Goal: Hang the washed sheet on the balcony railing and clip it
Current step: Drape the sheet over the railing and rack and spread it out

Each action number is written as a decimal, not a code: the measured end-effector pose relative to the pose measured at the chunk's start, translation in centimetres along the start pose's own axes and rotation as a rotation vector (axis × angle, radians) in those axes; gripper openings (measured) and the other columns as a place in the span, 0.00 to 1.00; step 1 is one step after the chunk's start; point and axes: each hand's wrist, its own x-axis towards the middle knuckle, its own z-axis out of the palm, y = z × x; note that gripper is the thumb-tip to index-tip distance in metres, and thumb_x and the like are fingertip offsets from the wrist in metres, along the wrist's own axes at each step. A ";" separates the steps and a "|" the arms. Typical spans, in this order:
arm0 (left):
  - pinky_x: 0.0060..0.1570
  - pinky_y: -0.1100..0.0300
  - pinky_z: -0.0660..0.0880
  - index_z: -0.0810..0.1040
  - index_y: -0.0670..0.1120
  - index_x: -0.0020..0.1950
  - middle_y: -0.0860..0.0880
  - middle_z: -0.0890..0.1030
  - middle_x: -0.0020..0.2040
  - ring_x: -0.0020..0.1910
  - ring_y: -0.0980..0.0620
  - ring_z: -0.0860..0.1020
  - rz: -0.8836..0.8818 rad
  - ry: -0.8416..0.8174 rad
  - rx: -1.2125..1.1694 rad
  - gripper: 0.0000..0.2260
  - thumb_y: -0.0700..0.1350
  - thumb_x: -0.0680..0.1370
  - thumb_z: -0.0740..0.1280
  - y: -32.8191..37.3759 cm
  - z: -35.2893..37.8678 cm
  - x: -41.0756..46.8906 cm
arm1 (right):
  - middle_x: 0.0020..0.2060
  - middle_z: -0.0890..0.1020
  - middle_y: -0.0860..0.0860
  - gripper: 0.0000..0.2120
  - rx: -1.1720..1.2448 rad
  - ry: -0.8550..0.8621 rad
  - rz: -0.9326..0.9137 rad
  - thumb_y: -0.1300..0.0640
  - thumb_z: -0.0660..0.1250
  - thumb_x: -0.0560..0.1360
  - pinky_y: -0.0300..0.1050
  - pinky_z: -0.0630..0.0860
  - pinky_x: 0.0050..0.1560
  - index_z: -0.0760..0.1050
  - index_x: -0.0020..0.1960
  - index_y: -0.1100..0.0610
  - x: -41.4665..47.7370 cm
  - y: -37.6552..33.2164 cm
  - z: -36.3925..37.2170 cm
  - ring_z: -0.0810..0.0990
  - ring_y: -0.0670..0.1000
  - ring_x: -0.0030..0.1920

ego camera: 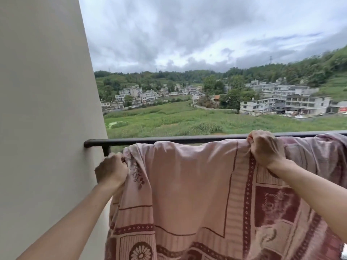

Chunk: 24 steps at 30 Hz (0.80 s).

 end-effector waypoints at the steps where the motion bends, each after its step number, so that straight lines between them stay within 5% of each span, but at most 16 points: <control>1: 0.46 0.47 0.73 0.78 0.44 0.51 0.41 0.78 0.51 0.53 0.39 0.76 0.058 0.042 -0.027 0.07 0.42 0.76 0.62 0.8 0.4 -0.2 | 0.45 0.82 0.56 0.06 0.005 0.008 -0.009 0.58 0.62 0.78 0.51 0.71 0.45 0.77 0.45 0.57 -0.3 -0.1 -0.1 0.78 0.60 0.49; 7: 0.50 0.44 0.73 0.78 0.44 0.56 0.44 0.79 0.52 0.51 0.41 0.77 0.461 0.121 -0.191 0.11 0.41 0.74 0.67 10.1 0.1 -2.2 | 0.53 0.79 0.56 0.10 0.063 0.092 0.041 0.53 0.63 0.78 0.56 0.72 0.54 0.77 0.54 0.58 -2.7 2.2 -1.8 0.75 0.60 0.55; 12: 0.54 0.49 0.71 0.78 0.45 0.58 0.46 0.78 0.53 0.54 0.45 0.76 0.671 0.018 -0.379 0.12 0.43 0.75 0.68 18.4 1.5 -6.7 | 0.64 0.70 0.62 0.23 0.055 0.216 0.613 0.45 0.64 0.76 0.60 0.68 0.61 0.70 0.63 0.58 -4.3 11.8 -7.0 0.70 0.64 0.63; 16: 0.58 0.50 0.71 0.78 0.45 0.56 0.47 0.78 0.54 0.55 0.47 0.76 0.829 0.012 -0.438 0.12 0.46 0.74 0.69 25.4 3.0 -11.1 | 0.54 0.80 0.58 0.27 0.337 -0.015 0.937 0.43 0.72 0.71 0.46 0.77 0.47 0.74 0.61 0.60 -5.2 17.0 -9.0 0.80 0.59 0.51; 19: 0.57 0.50 0.72 0.79 0.44 0.54 0.48 0.78 0.52 0.54 0.47 0.75 0.882 0.020 -0.441 0.12 0.49 0.75 0.68 30.7 3.8 -14.2 | 0.39 0.81 0.56 0.07 0.772 -0.150 0.897 0.56 0.72 0.74 0.38 0.69 0.26 0.80 0.45 0.60 -4.8 18.4 -8.8 0.75 0.49 0.30; 24: 0.56 0.48 0.71 0.79 0.45 0.54 0.46 0.76 0.55 0.57 0.46 0.73 0.855 0.056 -0.336 0.19 0.59 0.72 0.69 39.5 5.2 -18.8 | 0.36 0.82 0.54 0.10 0.715 -0.051 0.633 0.56 0.67 0.76 0.47 0.76 0.37 0.79 0.38 0.60 -0.4 22.0 -10.7 0.79 0.55 0.38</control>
